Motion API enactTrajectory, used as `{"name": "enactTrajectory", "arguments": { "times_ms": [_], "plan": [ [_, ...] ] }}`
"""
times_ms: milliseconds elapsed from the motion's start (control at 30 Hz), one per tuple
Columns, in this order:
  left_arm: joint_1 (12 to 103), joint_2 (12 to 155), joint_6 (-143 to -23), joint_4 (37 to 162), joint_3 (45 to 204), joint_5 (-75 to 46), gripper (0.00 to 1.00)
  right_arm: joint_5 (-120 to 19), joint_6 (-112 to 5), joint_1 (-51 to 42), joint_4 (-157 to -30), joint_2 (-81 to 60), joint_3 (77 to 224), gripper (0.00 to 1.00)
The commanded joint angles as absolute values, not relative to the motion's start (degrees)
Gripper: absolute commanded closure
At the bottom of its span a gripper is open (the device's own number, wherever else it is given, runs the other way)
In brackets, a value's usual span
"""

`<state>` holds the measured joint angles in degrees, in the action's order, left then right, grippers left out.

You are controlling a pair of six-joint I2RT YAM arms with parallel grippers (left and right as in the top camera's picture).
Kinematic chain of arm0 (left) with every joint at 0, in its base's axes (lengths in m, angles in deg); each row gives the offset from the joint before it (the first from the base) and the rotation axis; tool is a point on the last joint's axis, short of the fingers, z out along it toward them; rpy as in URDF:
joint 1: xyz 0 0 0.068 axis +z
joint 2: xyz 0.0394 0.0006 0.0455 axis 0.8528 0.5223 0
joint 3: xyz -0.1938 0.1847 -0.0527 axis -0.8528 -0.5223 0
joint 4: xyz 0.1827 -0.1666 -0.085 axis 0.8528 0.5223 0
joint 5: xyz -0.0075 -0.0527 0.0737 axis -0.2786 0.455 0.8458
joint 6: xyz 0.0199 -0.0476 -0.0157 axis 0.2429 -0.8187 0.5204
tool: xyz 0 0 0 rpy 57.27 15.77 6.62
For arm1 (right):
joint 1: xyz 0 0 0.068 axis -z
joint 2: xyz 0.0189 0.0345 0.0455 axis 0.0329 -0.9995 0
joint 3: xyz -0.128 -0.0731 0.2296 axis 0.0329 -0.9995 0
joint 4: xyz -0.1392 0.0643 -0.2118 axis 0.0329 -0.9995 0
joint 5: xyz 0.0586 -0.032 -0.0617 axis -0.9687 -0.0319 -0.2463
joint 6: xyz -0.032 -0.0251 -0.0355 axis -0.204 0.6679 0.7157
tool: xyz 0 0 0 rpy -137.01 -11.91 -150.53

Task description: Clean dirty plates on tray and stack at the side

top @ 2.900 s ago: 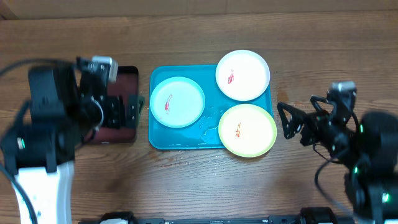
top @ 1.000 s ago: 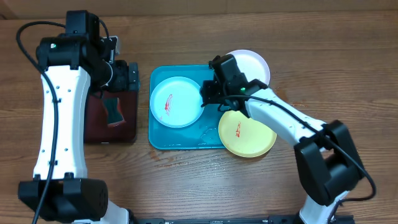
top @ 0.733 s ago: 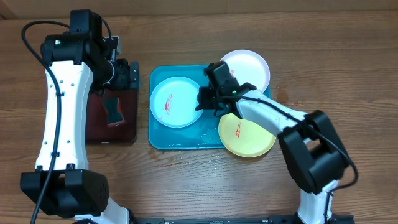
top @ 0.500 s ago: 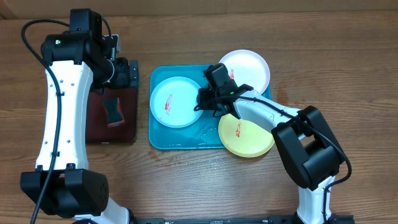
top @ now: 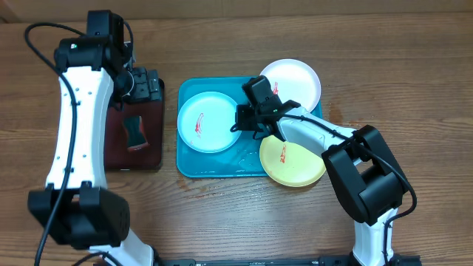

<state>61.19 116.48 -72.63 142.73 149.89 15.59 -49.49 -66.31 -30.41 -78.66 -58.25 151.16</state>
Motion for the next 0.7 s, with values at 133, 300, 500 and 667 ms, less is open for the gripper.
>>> {"name": "enactTrajectory", "arguments": {
  "times_ms": [133,300,500,667],
  "plan": [
    [65.0,124.17,-73.92,142.36,149.04,19.61,0.07,-49.47,-66.61,-30.58,-78.99,-58.77,152.45,0.96],
    [67.62,128.26,-73.75,142.34,148.9,17.16,0.13,-49.47,-66.59,-30.58,-79.01,-58.77,152.45,0.96],
    [68.01,129.24,-72.48,141.44,146.63,17.16,0.24,-49.45,-66.59,-30.58,-79.03,-58.77,152.45,0.96],
    [68.04,129.24,-70.97,136.74,140.64,15.67,0.25,-49.45,-66.59,-30.58,-79.05,-58.77,152.45,0.96]
  ]
}}
